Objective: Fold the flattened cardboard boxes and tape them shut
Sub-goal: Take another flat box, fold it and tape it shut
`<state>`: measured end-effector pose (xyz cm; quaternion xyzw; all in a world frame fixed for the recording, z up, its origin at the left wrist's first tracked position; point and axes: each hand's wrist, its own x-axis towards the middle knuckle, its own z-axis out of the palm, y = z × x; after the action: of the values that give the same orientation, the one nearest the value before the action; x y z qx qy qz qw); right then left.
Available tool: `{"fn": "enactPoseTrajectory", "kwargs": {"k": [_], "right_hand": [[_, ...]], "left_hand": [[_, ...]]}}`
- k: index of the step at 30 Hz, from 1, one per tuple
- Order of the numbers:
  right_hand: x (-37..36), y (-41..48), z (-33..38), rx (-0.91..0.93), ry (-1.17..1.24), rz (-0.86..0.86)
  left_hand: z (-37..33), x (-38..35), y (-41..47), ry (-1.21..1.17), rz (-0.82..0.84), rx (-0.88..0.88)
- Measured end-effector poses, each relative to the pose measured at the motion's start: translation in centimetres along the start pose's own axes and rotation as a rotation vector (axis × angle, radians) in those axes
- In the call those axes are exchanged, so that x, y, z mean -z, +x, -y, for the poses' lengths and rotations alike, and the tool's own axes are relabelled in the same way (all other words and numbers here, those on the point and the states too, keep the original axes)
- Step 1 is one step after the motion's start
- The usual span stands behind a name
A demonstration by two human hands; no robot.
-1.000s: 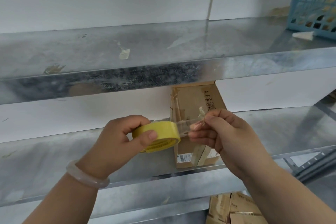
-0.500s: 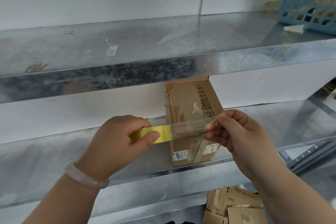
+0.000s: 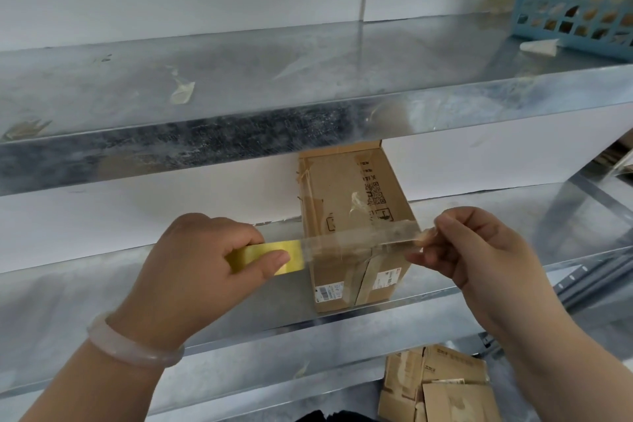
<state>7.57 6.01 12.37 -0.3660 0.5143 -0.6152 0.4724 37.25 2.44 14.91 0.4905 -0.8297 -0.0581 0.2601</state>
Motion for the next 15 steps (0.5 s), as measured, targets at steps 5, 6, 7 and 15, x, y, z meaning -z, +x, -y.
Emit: {"fn": "enactPoseTrajectory", "kwargs": {"k": [5,6,7,15], "right_hand": [[1.1,0.3,-0.7,-0.022,-0.015,-0.045],[1.3,0.6,-0.8,-0.034,-0.037,-0.038],[1.5,0.8,-0.8,-0.048,-0.063,-0.030],[2.5,2.3,-2.0,-0.200,-0.125,0.025]], "left_hand": [[-0.5,-0.6,0.5,0.204,-0.026,0.033],[-0.5,-0.7,0.6,0.205,-0.019,0.036],[-0.5,-0.8,0.7,0.208,-0.007,0.042],[0.0,-3.1,1.3,0.197,0.021,0.092]]}}
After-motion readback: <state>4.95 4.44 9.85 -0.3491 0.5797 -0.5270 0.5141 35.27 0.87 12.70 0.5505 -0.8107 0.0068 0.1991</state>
